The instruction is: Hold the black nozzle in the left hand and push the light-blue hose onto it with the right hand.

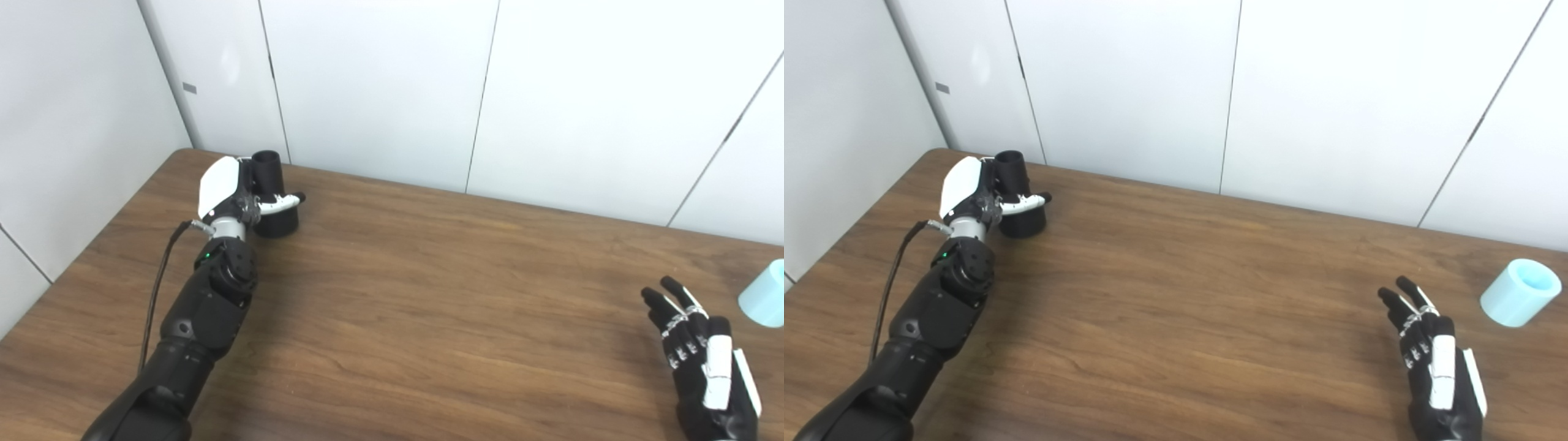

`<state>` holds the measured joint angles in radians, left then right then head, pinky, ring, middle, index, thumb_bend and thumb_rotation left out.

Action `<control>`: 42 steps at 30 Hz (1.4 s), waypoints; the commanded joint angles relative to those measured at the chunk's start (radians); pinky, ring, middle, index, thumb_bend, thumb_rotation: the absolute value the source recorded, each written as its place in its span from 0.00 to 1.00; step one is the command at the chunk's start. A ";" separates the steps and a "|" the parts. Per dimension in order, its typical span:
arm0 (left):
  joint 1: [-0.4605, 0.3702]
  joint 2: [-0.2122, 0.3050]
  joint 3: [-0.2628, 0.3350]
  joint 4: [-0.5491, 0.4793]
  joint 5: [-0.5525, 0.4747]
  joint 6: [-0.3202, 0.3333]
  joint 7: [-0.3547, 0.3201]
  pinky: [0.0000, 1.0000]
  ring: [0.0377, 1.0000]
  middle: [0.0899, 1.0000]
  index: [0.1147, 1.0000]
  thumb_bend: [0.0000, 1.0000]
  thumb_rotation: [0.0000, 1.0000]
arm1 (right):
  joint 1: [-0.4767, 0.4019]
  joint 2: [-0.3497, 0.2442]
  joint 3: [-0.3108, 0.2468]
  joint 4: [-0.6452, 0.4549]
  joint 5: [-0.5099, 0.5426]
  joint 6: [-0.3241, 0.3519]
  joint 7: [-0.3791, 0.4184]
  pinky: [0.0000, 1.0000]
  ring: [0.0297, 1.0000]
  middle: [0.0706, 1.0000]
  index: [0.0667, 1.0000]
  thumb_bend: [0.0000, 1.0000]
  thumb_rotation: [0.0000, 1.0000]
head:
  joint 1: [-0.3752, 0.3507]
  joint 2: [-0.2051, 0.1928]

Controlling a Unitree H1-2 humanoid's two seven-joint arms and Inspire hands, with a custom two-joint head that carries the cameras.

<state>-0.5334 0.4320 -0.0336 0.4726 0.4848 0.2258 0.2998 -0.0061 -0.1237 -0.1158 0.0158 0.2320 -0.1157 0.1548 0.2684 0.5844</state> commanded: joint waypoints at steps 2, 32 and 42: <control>-0.013 0.017 0.018 -0.022 -0.003 0.006 0.007 0.42 0.42 0.44 0.42 0.50 0.00 | 0.084 0.008 0.008 0.053 0.017 0.012 0.017 0.94 0.86 0.76 0.81 0.53 1.00 | 0.001 0.004; 0.149 -0.049 -0.022 -0.140 0.099 -0.135 0.157 0.39 0.41 0.39 0.45 0.50 0.00 | 0.076 -0.002 0.008 0.060 0.024 -0.001 0.041 0.93 0.85 0.75 0.82 0.51 1.00 | -0.009 0.023; 0.208 -0.147 -0.064 -0.142 0.152 -0.245 0.277 0.41 0.42 0.41 0.44 0.51 0.00 | 0.048 0.001 0.001 0.089 0.022 0.005 0.035 0.93 0.85 0.76 0.81 0.54 1.00 | -0.040 0.027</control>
<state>-0.3337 0.2968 -0.0875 0.3301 0.6108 0.0134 0.5410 -0.0067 -0.1336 -0.1148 0.0213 0.2487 -0.0917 0.1870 0.2363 0.6105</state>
